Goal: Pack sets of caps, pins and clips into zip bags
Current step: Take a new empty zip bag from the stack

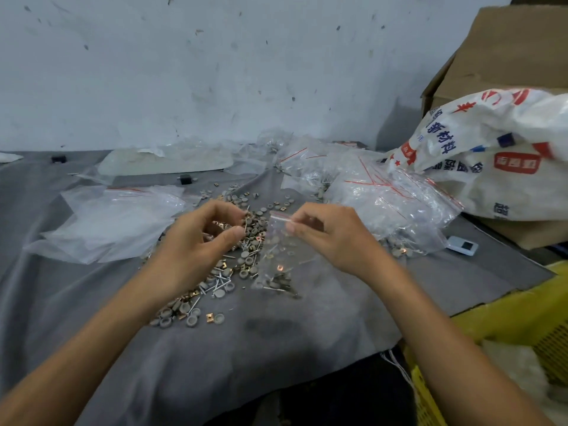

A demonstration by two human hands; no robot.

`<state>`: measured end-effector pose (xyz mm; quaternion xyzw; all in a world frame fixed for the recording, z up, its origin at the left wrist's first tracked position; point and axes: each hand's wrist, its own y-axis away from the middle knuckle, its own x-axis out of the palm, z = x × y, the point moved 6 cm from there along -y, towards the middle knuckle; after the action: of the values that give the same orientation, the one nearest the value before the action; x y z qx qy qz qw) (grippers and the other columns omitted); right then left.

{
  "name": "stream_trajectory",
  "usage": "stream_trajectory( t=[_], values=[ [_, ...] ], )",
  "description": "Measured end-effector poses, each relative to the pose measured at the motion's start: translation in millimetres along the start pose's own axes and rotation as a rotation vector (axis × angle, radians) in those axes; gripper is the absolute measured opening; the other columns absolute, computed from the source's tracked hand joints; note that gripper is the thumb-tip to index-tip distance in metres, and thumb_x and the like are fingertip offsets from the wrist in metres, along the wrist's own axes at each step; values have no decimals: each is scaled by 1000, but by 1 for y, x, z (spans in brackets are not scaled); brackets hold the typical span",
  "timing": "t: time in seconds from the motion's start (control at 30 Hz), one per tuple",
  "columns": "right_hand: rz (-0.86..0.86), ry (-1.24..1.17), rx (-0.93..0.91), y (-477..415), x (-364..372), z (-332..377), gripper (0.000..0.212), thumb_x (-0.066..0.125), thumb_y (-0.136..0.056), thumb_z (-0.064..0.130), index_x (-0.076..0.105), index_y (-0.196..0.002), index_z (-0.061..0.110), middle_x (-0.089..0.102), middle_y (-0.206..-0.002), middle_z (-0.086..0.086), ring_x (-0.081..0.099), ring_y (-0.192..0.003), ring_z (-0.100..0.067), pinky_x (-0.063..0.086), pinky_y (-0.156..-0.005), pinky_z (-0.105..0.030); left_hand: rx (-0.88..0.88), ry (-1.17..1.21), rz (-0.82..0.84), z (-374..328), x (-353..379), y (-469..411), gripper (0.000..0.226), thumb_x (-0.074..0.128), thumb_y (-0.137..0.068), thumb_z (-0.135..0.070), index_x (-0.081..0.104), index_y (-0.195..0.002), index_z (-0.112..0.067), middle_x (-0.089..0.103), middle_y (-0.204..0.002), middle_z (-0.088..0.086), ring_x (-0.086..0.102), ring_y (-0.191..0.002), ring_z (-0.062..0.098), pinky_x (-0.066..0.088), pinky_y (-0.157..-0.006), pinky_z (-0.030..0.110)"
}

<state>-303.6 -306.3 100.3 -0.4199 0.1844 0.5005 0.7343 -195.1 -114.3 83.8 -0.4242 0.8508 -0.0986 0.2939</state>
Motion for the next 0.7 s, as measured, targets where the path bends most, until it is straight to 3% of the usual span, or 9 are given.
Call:
stream_trajectory(
  t=[0.13, 0.2, 0.3, 0.4, 0.47, 0.5, 0.57, 0.63, 0.7],
  values=[
    [-32, 38, 139, -2, -35, -41, 14, 67, -98, 30, 68, -85, 24, 58, -65, 11, 44, -58, -1, 36, -58, -19, -41, -24, -53, 26, -14, 3, 13, 68, -93, -23, 68, -100, -33, 70, -90, -20, 62, -68, 0, 45, -53, 10],
    [4, 85, 175, -7, -51, -61, 22, 66, -99, 31, 61, -77, 29, 55, -63, 21, 45, -59, 3, 33, -58, -15, -59, -44, -52, 39, -20, 4, 15, 68, -93, -23, 69, -101, -35, 71, -93, -15, 64, -73, 4, 49, -57, 15],
    [3, 154, 264, -25, -79, -104, 29, 66, -99, 30, 56, -72, 25, 52, -64, 17, 45, -64, 0, 35, -60, -20, -72, -95, -74, 54, -25, 1, 16, 69, -93, -16, 70, -100, -30, 72, -90, -10, 63, -72, 11, 50, -57, 23],
    [58, 281, 481, -38, -100, -156, 18, 68, -97, 33, 70, -94, 15, 69, -91, 2, 63, -93, -21, 47, -75, -30, -118, -117, -96, 69, -24, -1, 17, 68, -93, -9, 71, -99, -24, 72, -90, -4, 59, -64, 9, 45, -51, 16],
    [61, 520, 604, -34, -101, -178, 37, 68, -96, 36, 63, -126, 14, 64, -125, -9, 57, -119, -32, 47, -98, -41, -173, -117, -101, 81, -26, 1, 15, 67, -93, -8, 71, -98, -22, 72, -95, -2, 61, -69, 17, 46, -53, 18],
    [-12, 667, 595, -30, -100, -181, 46, 67, -96, 35, 55, -137, 15, 57, -136, -11, 52, -125, -33, 43, -104, -46, -194, -118, -111, 87, -27, 3, 15, 67, -93, -7, 71, -97, -21, 72, -98, -2, 63, -73, 20, 47, -54, 18],
    [-145, 785, 446, -20, -77, -175, 41, 60, -98, 29, 54, -136, 14, 57, -133, -13, 53, -119, -33, 44, -102, -44, -233, -107, -134, 100, -33, 9, 17, 67, -93, -5, 71, -94, -21, 73, -98, -1, 67, -79, 25, 49, -56, 18],
    [-76, 765, 359, -8, -39, -175, 37, 55, -98, 29, 56, -131, 14, 57, -131, -14, 54, -117, -34, 45, -98, -45, -269, -115, -150, 113, -39, 16, 18, 67, -93, -5, 70, -93, -23, 74, -91, 3, 68, -76, 34, 52, -54, 30],
    [35, 786, 428, 3, -10, -185, 48, 50, -100, 38, 46, -144, 18, 42, -151, -15, 43, -133, -37, 38, -107, -48, -304, -152, -156, 126, -46, 21, 19, 66, -95, -9, 70, -94, -27, 73, -82, 0, 66, -66, 39, 49, -42, 35]
  ],
)
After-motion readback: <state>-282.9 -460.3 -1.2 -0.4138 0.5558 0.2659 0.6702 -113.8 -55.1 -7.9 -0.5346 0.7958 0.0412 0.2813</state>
